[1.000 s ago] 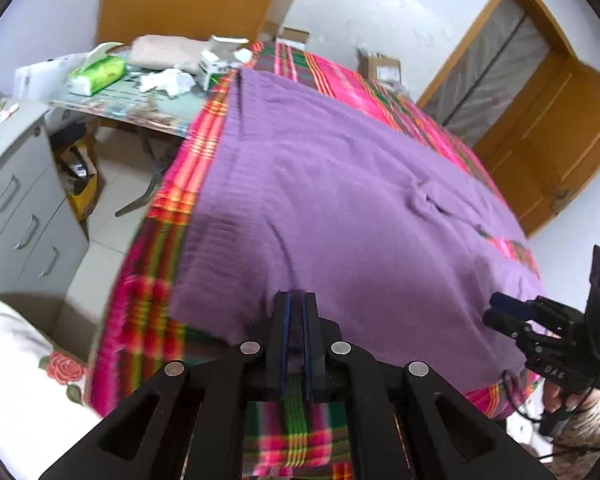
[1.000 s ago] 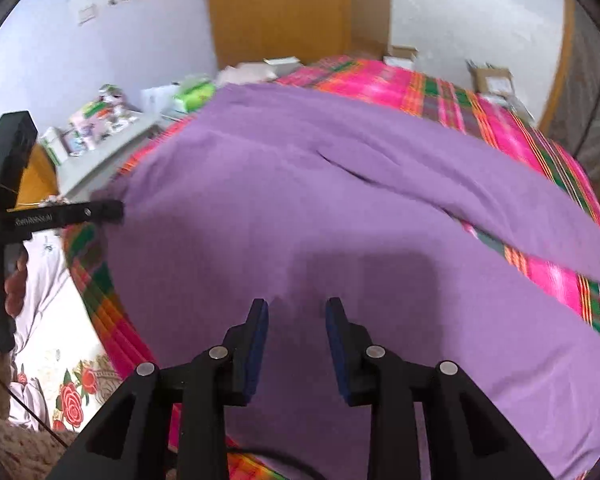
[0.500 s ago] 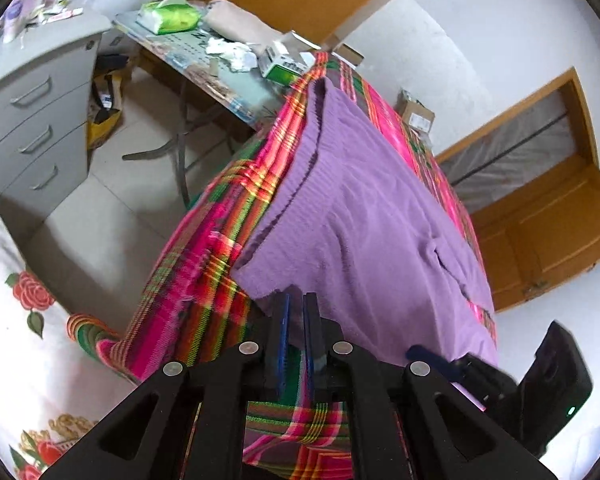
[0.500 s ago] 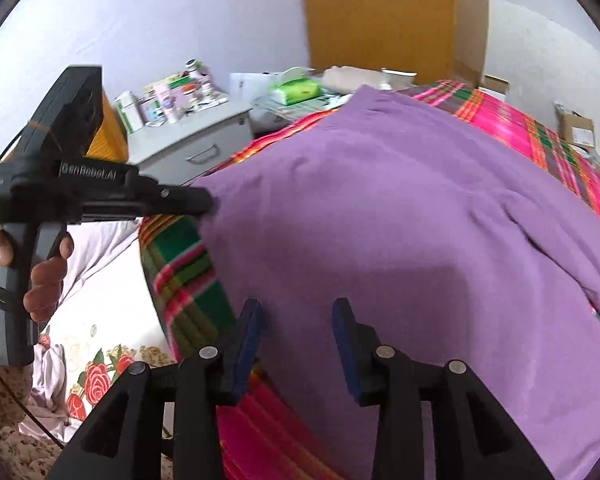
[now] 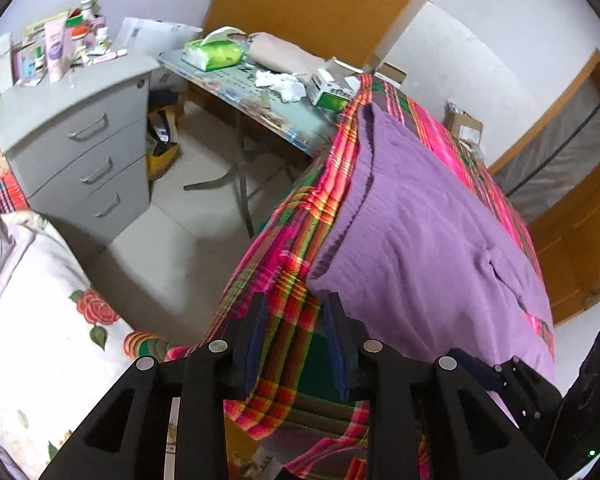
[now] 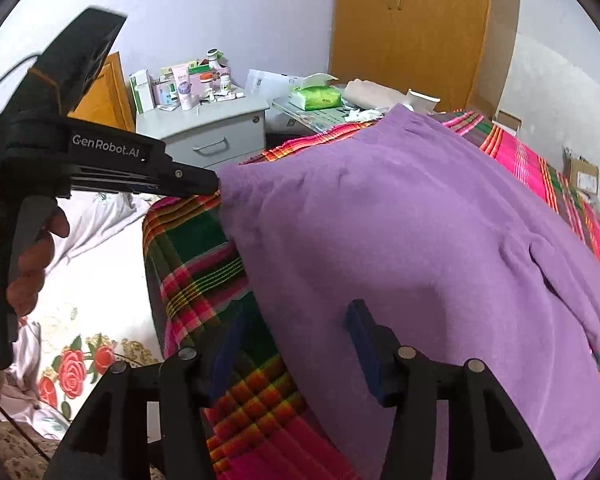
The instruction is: Fold clothes
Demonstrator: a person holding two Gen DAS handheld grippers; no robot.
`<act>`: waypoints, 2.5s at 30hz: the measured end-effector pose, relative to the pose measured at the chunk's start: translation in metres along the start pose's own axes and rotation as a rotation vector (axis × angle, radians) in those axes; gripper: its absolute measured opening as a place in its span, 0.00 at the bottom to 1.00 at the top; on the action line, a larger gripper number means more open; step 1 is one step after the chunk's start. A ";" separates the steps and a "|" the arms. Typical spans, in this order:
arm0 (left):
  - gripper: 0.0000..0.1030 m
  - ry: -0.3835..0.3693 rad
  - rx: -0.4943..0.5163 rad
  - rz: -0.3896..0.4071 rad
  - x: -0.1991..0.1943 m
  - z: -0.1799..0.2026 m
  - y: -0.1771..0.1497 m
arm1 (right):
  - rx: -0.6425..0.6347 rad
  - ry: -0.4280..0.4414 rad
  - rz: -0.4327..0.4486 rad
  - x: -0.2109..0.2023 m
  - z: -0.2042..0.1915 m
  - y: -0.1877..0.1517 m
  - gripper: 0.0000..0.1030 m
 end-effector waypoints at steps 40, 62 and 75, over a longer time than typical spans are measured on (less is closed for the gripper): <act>0.11 0.041 0.142 0.098 0.002 0.011 0.016 | -0.020 -0.018 0.058 0.003 -0.023 0.018 0.05; 0.18 0.001 0.132 0.106 -0.004 0.032 0.062 | 0.171 0.083 0.058 -0.023 0.063 0.044 0.21; 0.18 -0.046 0.272 -0.012 0.069 0.090 0.111 | 0.298 -0.069 0.027 -0.010 0.204 0.063 0.24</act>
Point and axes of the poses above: each gripper's, at about its wrist camera, not at the fingertips, and x roughly the way its jaws point, z to its right, y to its top, the point moved 8 cm from there along x, roughly the way its jaws point, and after that the axes turned 9 degrees about -y, right-handed, at the moved point
